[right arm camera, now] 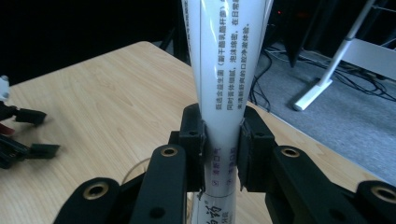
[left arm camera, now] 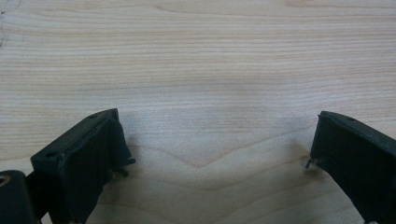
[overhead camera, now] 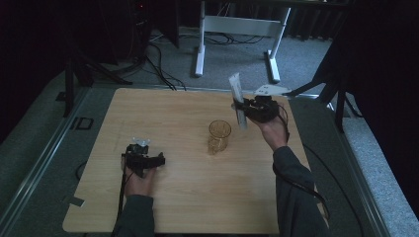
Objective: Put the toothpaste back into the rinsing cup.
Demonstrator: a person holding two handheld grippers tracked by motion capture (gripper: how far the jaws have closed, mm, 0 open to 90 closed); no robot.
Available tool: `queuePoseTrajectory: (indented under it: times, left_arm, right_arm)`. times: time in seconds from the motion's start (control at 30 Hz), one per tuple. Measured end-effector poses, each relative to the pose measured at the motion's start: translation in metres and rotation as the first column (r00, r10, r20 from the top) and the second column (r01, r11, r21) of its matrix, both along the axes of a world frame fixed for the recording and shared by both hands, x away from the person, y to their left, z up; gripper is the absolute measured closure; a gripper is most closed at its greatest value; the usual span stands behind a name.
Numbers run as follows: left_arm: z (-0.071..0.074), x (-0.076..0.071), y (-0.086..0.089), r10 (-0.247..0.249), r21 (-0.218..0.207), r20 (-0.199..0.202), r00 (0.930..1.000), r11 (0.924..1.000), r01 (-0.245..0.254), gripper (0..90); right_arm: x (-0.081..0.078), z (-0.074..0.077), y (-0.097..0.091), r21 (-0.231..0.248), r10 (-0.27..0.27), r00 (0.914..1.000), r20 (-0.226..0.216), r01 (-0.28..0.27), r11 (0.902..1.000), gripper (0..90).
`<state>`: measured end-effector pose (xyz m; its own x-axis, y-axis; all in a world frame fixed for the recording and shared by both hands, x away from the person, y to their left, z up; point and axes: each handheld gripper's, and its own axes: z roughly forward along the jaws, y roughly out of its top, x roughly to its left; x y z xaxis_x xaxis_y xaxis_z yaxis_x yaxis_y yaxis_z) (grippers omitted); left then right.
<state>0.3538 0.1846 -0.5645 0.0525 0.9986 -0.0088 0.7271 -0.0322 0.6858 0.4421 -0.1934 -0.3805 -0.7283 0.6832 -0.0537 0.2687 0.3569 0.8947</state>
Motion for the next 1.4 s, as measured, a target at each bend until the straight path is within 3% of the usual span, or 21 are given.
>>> queuePoseTrajectory:
  times: [0.47, 1.4]
  left_arm:
    - [0.000, 0.000, 0.000, 0.000, 0.000, 0.000, 1.0000, 1.0000, 0.000, 2.2]
    - [0.000, 0.000, 0.000, -0.001, 0.000, -0.001, 1.0000, 1.0000, 0.001, 2.2]
  right_arm:
    - [0.000, -0.003, 0.027, 0.012, 0.035, 0.9994, 0.001, -0.035, 0.9993, 75.0]
    - [0.006, -0.036, 0.053, -0.001, 0.026, 0.9988, -0.041, -0.026, 0.9997, 74.7]
